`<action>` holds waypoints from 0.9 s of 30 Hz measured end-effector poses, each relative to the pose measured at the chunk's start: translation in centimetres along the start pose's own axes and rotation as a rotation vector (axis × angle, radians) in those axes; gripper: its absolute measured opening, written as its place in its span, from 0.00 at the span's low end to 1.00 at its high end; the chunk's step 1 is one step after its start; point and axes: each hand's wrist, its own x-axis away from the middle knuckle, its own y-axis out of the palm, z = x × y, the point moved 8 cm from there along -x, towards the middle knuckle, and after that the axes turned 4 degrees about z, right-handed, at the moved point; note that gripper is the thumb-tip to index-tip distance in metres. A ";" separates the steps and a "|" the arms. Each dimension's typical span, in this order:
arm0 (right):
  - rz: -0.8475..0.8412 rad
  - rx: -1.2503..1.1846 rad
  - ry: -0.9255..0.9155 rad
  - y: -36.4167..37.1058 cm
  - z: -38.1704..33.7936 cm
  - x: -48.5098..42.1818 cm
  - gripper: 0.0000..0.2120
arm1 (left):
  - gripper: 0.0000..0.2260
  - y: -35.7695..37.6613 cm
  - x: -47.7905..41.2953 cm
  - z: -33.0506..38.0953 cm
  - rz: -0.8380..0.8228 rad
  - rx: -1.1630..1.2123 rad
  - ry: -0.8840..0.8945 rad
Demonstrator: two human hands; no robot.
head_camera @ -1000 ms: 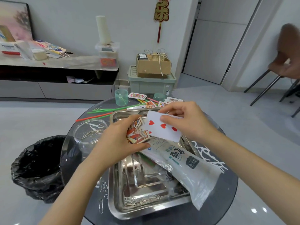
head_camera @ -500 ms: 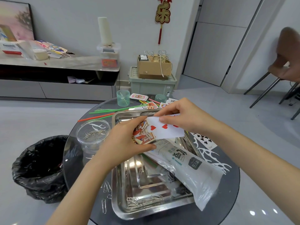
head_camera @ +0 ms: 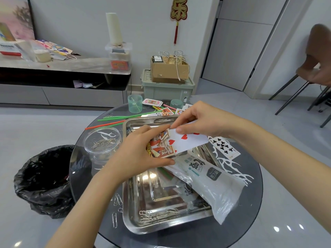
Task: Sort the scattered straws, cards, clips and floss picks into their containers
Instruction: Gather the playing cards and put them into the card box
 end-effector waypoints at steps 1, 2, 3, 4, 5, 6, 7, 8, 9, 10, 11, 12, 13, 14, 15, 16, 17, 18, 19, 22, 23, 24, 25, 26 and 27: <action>0.001 -0.001 0.011 0.1 0.1 -0.1 0.04 | 0.40 0.0 0.0 0.1 0.003 0.020 -0.003; 0.028 -0.003 0.025 0.2 0.1 -0.2 0.03 | 0.40 0.0 -0.1 0.1 0.009 0.038 -0.007; 0.102 -0.003 0.039 0.1 0.2 -0.3 0.04 | 0.40 -0.1 -0.2 0.2 0.017 0.052 -0.013; 0.217 -0.018 0.052 -0.3 0.4 -0.3 0.07 | 0.41 -0.1 -0.2 0.2 0.030 0.064 -0.021; 0.350 -0.054 0.058 -0.7 0.6 -0.2 0.09 | 0.42 -0.1 -0.2 0.2 0.046 0.074 -0.032; 0.473 -0.108 0.065 -1.0 0.6 0.3 0.10 | 0.42 -0.2 -0.3 0.2 0.066 0.084 -0.044; 0.556 -0.157 0.072 -1.1 0.7 0.9 0.11 | 0.42 -0.3 -0.3 0.1 0.089 0.090 -0.055; 0.585 -0.192 0.078 -0.7 0.5 1.4 0.15 | 0.41 -0.4 -0.4 0.0 0.112 0.091 -0.064; 0.551 -0.215 0.079 0.1 0.5 1.7 0.20 | 0.39 -0.5 -0.5 0.0 0.132 0.090 -0.067; 0.466 -0.223 0.075 1.4 0.2 1.8 0.26 | 0.37 -0.6 -0.6 0.0 0.151 0.095 -0.069; 0.362 -0.218 0.066 2.9 -0.2 2.0 0.33 | 0.34 -0.6 -0.7 0.0 0.171 0.107 -0.072; 0.277 -0.210 0.048 4.1 -0.8 2.2 0.38 | 0.29 -0.7 -0.8 0.1 0.191 0.122 -0.075; 0.222 -0.194 0.028 5.0 -1.2 2.4 0.40 | 0.25 -0.8 -0.9 0.1 0.208 0.130 -0.080; 0.201 -0.170 0.018 5.4 -1.5 2.4 0.40 | 0.23 -0.8 -0.9 0.2 0.223 0.135 -0.086; 0.202 -0.160 0.016 5.5 -1.5 2.3 0.39 | 0.23 -0.8 -1.0 0.1 0.233 0.143 -0.090; 0.226 -0.177 0.027 5.2 -1.4 2.3 0.36 | 0.25 -0.7 -1.0 0.0 0.239 0.152 -0.097; 0.269 -0.210 0.037 4.7 -1.2 2.3 0.34 | 0.28 -0.7 -1.0 -0.2 0.243 0.157 -0.111; 0.309 -0.246 0.030 4.2 -1.0 2.5 0.31 | 0.30 -0.8 -1.0 -0.4 0.248 0.156 -0.127; 0.316 -0.267 0.003 4.0 -1.0 2.5 0.29 | 0.31 -0.8 -1.0 -0.7 0.251 0.144 -0.136; 0.267 -0.264 -0.038 3.9 0.2 2.0 0.24 | 0.34 -0.5 -0.8 -1.0 0.205 0.080 -0.128; 0.303 -0.232 -0.015 3.3 1.4 1.3 0.24 | 0.34 -0.4 -0.7 -1.1 0.174 0.059 -0.126; 0.344 -0.176 0.030 2.6 3.0 0.6 0.23 | 0.32 -0.2 -0.6 -1.2 0.140 0.029 -0.132; 0.354 -0.098 0.081 2.2 4.5 -0.3 0.20 | 0.30 -0.2 -0.5 -1.4 0.120 -0.017 -0.143; 0.323 -0.019 0.131 2.1 5.9 -1.1 0.18 | 0.28 -0.3 -0.4 -1.8 0.112 -0.066 -0.158; 0.267 0.043 0.168 2.5 7.3 -1.8 0.16 | 0.26 -0.5 -0.4 -2.2 0.114 -0.100 -0.175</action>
